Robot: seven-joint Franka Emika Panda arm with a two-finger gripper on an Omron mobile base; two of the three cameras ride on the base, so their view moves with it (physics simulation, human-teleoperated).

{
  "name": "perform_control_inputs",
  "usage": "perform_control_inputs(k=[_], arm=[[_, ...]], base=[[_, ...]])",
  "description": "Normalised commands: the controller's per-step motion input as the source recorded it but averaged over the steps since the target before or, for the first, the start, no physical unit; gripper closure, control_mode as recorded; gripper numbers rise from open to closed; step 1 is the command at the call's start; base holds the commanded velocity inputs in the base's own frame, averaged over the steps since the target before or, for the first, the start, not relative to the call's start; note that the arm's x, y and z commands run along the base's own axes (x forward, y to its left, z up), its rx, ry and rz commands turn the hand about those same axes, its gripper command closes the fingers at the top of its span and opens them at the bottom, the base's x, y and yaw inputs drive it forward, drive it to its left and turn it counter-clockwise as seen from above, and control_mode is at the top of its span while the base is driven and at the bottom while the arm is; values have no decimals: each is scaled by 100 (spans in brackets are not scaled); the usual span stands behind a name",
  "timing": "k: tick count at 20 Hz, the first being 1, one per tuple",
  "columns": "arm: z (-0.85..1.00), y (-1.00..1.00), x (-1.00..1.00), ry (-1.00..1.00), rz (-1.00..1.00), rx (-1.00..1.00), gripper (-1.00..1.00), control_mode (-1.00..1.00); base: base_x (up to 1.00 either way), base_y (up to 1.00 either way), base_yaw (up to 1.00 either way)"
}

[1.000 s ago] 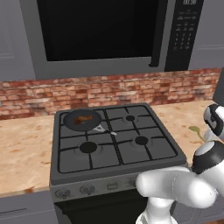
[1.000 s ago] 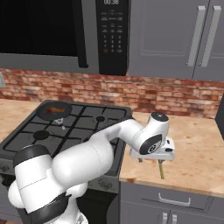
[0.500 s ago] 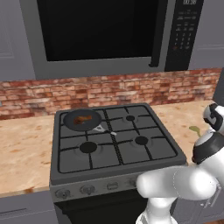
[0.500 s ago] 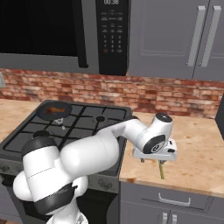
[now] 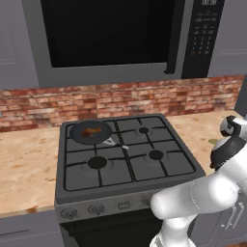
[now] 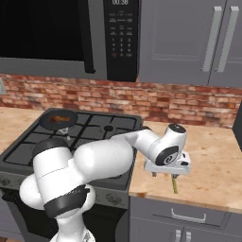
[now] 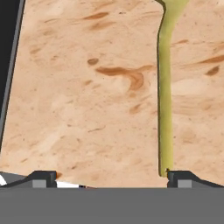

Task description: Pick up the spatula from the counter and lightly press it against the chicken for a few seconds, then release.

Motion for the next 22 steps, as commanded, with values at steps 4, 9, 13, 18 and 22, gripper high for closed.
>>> perform_control_inputs(k=[4,9,13,18,22], arm=[[-17,-8,10,2,0,1,-100,-100],[-12,-10,9,0,0,1,-100,-100],[-9,-10,11,0,0,2,-100,-100],[-9,-10,11,0,0,1,-100,-100],[-8,-11,10,0,0,1,-100,-100]], base=[[0,0,0],[0,0,0],[0,0,0],[0,0,0],[0,0,0]])
